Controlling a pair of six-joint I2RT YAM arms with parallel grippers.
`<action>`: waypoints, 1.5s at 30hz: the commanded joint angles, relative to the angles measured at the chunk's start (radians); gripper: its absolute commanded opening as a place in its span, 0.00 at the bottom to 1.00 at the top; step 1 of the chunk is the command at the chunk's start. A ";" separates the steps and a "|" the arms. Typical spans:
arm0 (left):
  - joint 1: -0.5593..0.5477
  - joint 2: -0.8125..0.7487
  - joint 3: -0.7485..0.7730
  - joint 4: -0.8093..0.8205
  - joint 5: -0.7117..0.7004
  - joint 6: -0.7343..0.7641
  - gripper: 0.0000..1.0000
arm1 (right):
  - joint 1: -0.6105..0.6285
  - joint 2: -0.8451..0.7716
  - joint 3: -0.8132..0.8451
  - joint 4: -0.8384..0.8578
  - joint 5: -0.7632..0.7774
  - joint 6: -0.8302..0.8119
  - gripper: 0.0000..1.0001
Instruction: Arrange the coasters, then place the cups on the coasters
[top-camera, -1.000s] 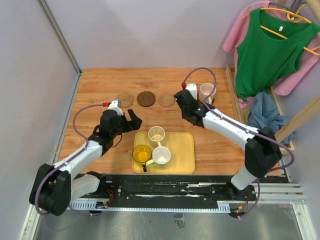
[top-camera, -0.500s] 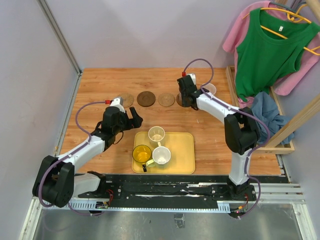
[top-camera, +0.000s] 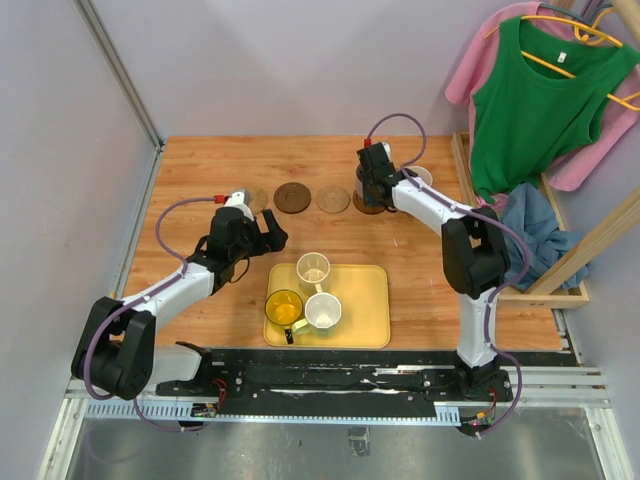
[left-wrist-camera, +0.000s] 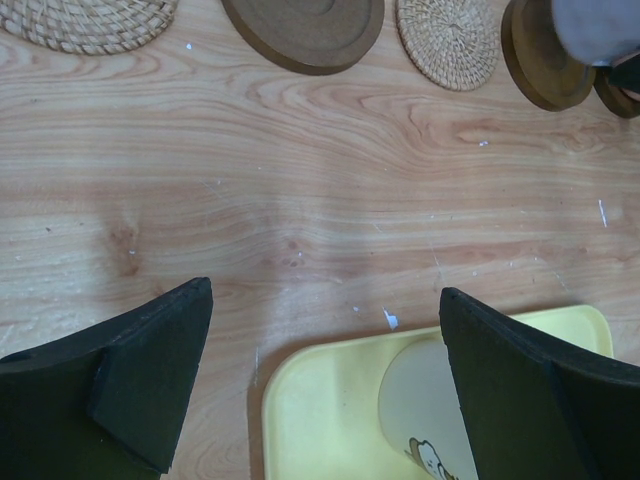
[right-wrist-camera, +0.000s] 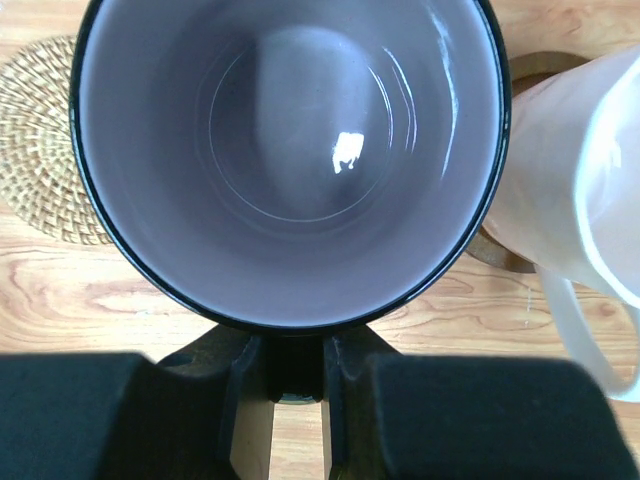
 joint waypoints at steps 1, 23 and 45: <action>-0.008 0.011 0.032 0.011 -0.004 0.012 1.00 | -0.015 0.026 0.048 0.011 0.001 -0.010 0.01; -0.007 0.046 0.041 0.017 0.000 0.011 1.00 | -0.040 0.083 0.040 -0.003 -0.050 0.030 0.11; -0.008 0.033 0.028 0.022 0.006 0.006 1.00 | -0.011 -0.031 -0.053 -0.033 -0.082 0.062 0.55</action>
